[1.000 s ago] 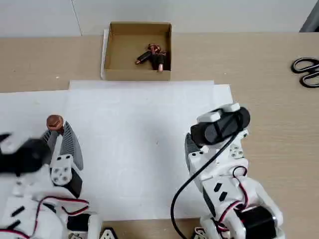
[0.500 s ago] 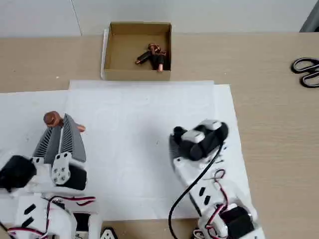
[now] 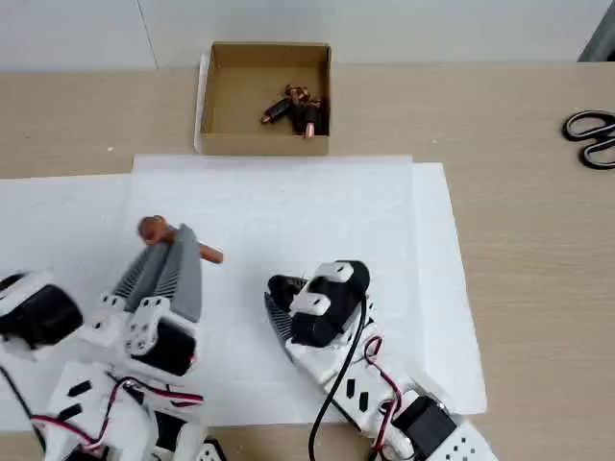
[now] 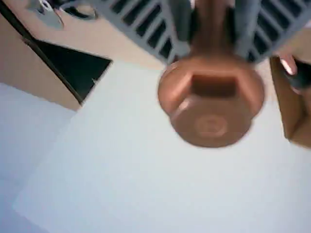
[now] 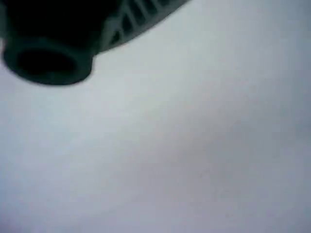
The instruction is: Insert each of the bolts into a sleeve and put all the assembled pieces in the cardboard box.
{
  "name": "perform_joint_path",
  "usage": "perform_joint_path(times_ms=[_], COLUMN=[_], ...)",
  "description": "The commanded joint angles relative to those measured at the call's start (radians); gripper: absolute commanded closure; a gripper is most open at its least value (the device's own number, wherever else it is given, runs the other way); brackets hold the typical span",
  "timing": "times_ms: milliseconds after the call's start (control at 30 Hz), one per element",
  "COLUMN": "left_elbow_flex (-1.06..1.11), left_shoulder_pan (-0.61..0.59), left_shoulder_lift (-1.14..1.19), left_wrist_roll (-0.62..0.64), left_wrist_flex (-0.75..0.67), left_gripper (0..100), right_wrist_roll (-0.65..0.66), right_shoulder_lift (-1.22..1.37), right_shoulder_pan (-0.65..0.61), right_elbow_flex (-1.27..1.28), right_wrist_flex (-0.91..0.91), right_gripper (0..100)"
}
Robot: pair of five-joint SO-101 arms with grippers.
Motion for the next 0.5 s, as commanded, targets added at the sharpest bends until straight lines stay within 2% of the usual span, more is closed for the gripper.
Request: perform_joint_path(times_ms=[0,200,467], left_elbow_flex=[0.012,0.05,0.113], left_shoulder_pan=[0.043,0.15,0.18], left_shoulder_lift=[-0.005,-0.003,-0.003], left_wrist_roll=[0.009,0.009,0.006], left_wrist_flex=[-0.025,-0.025,-0.023], left_gripper=[99,99,99], right_wrist_roll=[-0.008,-0.003,-0.002], right_shoulder_lift=[-0.013,-0.013,-0.013], right_shoulder_pan=[-0.047,-0.061,-0.062], right_elbow_flex=[-0.009,-0.026,-0.064], right_wrist_flex=[-0.03,-0.031,-0.024], right_gripper=[99.5,99.5,99.5])
